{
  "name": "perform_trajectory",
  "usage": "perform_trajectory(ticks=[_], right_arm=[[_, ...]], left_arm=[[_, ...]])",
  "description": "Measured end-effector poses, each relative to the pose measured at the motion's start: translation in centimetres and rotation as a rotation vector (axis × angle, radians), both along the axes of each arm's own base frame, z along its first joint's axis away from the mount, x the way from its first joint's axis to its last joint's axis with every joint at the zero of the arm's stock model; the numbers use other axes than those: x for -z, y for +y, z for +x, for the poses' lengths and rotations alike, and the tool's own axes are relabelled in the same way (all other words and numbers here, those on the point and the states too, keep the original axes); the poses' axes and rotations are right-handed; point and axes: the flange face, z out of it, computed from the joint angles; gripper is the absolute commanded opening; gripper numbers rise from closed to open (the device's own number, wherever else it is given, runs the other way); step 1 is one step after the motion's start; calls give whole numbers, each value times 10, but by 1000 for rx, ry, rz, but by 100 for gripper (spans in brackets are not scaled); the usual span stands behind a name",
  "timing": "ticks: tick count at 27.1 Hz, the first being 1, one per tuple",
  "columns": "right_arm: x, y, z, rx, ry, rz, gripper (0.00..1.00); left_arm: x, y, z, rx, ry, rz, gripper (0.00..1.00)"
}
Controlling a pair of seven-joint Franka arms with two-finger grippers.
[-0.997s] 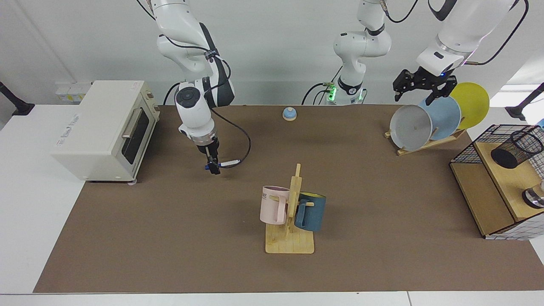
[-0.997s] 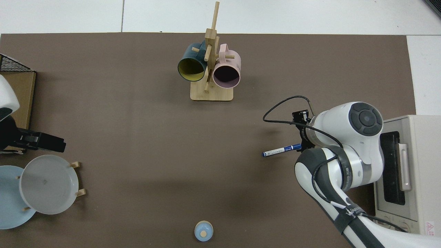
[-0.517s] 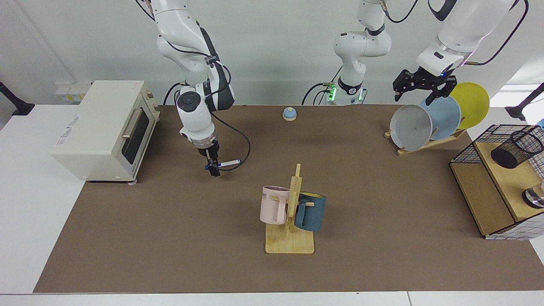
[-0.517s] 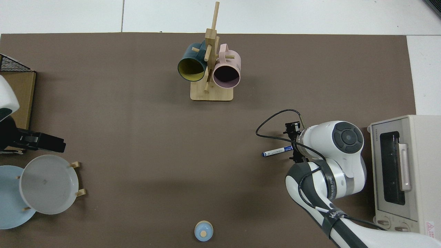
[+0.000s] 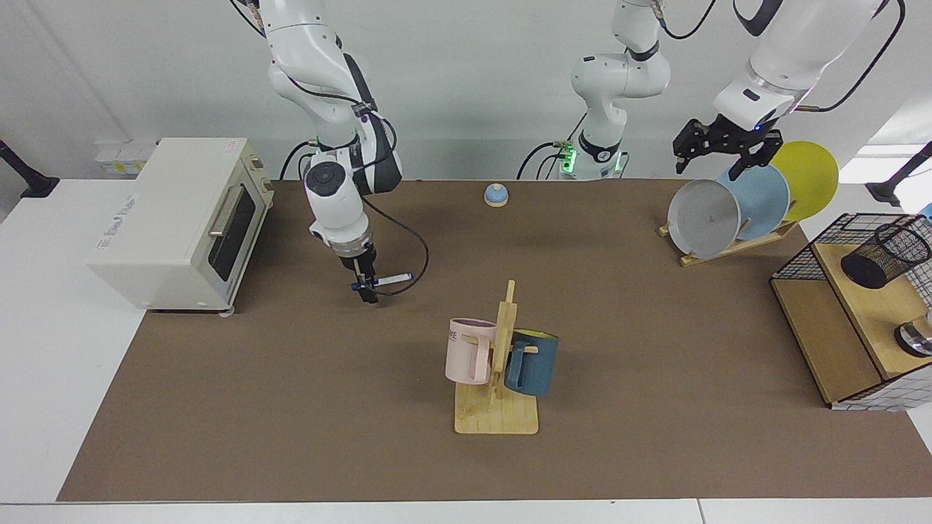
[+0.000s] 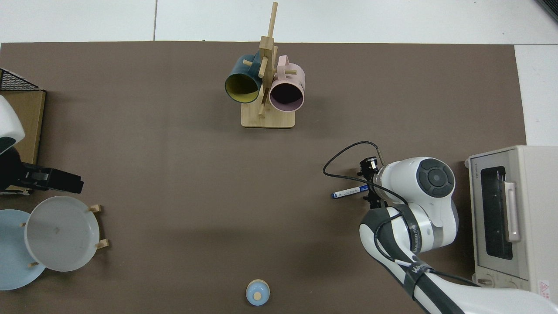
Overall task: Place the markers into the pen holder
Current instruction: 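Lower the right gripper onto the marker and close it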
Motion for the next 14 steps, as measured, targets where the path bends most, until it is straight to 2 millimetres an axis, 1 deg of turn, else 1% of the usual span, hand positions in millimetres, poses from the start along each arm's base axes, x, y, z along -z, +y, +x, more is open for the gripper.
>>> perform_trajectory(ticks=[2,13,14], right_arm=[[-2,0,1,0,-5,1,35],[-7,3,2,-4,-18,4,6],[-7,4,2,-6,-17,3,1]], left_arm=[[0,0,0,0,0,0,100],[1,0,0,0,2,0,100],[1,0,0,0,2,0,100]])
